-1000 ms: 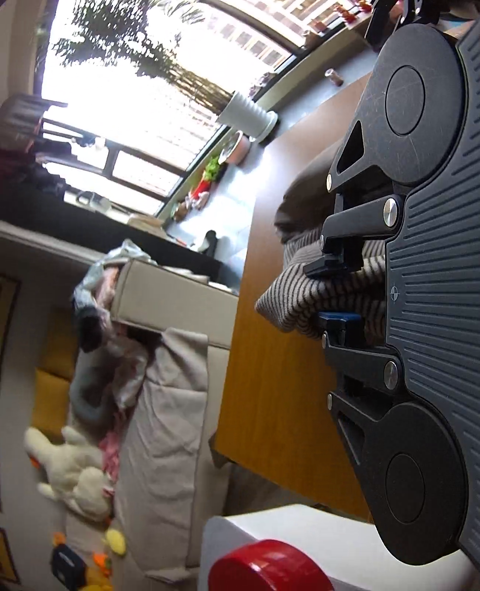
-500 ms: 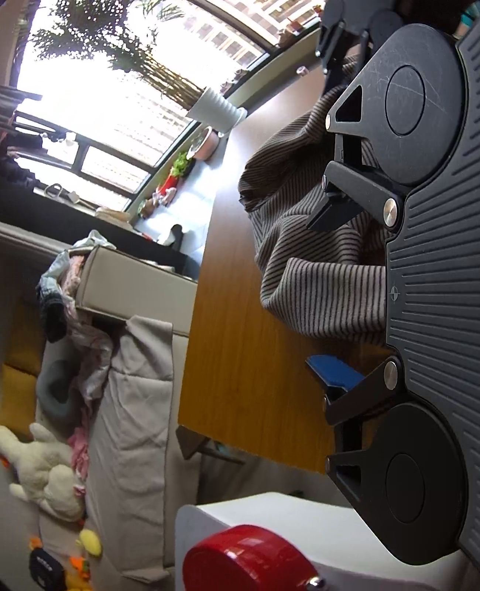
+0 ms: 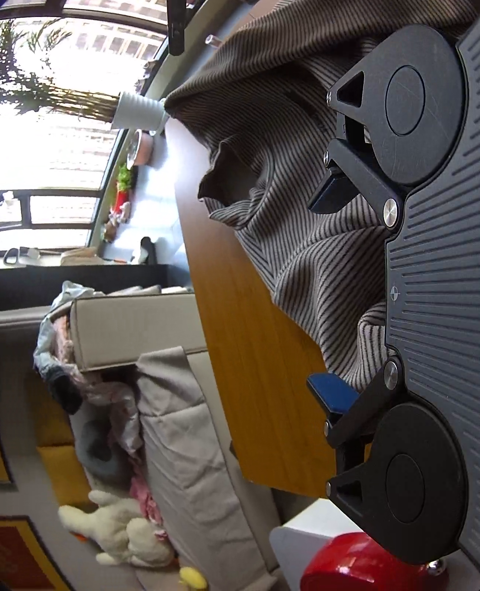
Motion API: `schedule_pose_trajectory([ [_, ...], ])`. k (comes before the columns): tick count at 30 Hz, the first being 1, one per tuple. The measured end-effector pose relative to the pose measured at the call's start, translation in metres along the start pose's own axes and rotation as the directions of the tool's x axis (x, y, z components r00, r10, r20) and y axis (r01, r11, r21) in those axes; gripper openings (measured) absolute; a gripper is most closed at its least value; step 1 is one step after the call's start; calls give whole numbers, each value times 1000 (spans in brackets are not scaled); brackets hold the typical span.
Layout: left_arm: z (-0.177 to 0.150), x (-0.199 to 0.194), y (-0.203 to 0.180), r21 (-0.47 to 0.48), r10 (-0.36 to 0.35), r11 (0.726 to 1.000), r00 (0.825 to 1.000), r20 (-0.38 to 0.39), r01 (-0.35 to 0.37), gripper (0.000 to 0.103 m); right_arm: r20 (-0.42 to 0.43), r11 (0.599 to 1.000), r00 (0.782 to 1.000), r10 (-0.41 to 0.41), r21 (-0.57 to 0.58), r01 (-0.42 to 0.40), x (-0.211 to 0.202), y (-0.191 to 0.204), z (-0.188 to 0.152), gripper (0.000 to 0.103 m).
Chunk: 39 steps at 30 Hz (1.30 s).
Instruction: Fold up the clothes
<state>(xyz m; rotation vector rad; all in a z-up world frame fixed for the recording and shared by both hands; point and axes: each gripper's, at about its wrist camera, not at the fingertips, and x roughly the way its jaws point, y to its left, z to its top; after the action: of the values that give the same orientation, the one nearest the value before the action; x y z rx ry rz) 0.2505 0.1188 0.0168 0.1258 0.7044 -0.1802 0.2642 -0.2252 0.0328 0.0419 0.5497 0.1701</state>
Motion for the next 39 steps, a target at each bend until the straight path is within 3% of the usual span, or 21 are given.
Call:
schedule_pose_trajectory([
  [1, -2, 1, 0, 6, 4, 1000, 1000, -7, -4, 96, 0, 999, 1000, 29, -15, -29, -8, 7, -3, 43],
  [3, -6, -3, 2, 4, 18, 1000, 1000, -8, -18, 96, 4, 996, 998, 56, -74, -56, -17, 26, -11, 65],
  [6, -9, -9, 3, -16, 35, 999, 999, -19, -35, 96, 8, 982, 999, 54, -180, -52, -10, 54, -20, 68],
  [10, -14, -8, 3, -2, 64, 998, 997, -50, -64, 96, -108, 988, 991, 79, -127, -92, 23, 59, -24, 76],
  [11, -16, -6, 3, 6, 61, 998, 996, -60, -60, 90, -129, 987, 989, 76, -127, -93, 28, 60, -29, 77],
  [12, -18, -3, 4, 14, 49, 999, 996, -69, -48, 78, -138, 987, 988, 64, -140, -84, 32, 61, -34, 77],
  [14, -20, 2, 3, 39, 31, 999, 997, -77, -28, 63, -135, 979, 988, 70, -181, -94, 31, 64, -39, 37],
  [15, -18, 3, 0, 71, 32, 997, 997, -72, -27, 51, -119, 973, 990, 81, -205, -104, 24, 66, -36, 10],
  [18, -1, 7, -2, 166, 137, 976, 990, 13, -138, 26, 16, 971, 1000, 20, -237, -16, 1, 58, -15, 10],
  [20, 8, 17, 0, 215, 266, 936, 960, 86, -279, 11, -14, 975, 998, -57, -215, 53, 18, 38, -15, 10],
  [22, 15, 39, 13, 213, 403, 885, 910, 98, -415, 11, -54, 974, 990, -134, -194, 121, 36, 18, -16, 10],
  [23, 18, 44, 22, 166, 414, 893, 908, 64, -419, 13, -74, 971, 982, -171, -184, 155, 46, 7, -17, 11],
  [25, 22, 32, 35, 43, 354, 934, 935, 17, -354, 16, -67, 964, 975, -210, -179, 196, 48, -4, -28, 14],
  [26, 22, 22, 39, -19, 305, 952, 952, 11, -305, 34, -59, 970, 978, -201, -148, 191, 41, -10, -29, 18],
  [27, 21, 9, 37, -57, 248, 967, 968, 25, -246, 63, -49, 977, 981, -189, -113, 182, 34, -16, -28, 27],
  [28, 19, -5, 33, -88, 201, 977, 978, 48, -196, 75, -37, 981, 982, -183, -79, 180, 26, -19, -25, 32],
  [29, 15, -17, 25, -113, 151, 983, 986, 74, -142, 86, -14, 984, 987, -162, -71, 161, 19, -17, -19, 32],
  [31, 8, -36, 7, -143, 33, 990, 992, 122, -16, 88, 21, 992, 995, -99, -80, 100, 7, -8, -7, 32],
  [35, -17, -51, -48, -76, -176, 978, 963, 206, 195, 95, -33, 986, 986, 162, -39, -163, 20, 29, 18, 32],
  [38, -42, -46, -86, 71, -226, 974, 951, 210, 216, 95, -105, 954, 948, 300, 57, -295, 61, 59, 32, 35],
  [39, -50, -43, -96, 117, -228, 971, 953, 200, 208, 96, -123, 952, 944, 305, 68, -298, 77, 69, 33, 46],
])
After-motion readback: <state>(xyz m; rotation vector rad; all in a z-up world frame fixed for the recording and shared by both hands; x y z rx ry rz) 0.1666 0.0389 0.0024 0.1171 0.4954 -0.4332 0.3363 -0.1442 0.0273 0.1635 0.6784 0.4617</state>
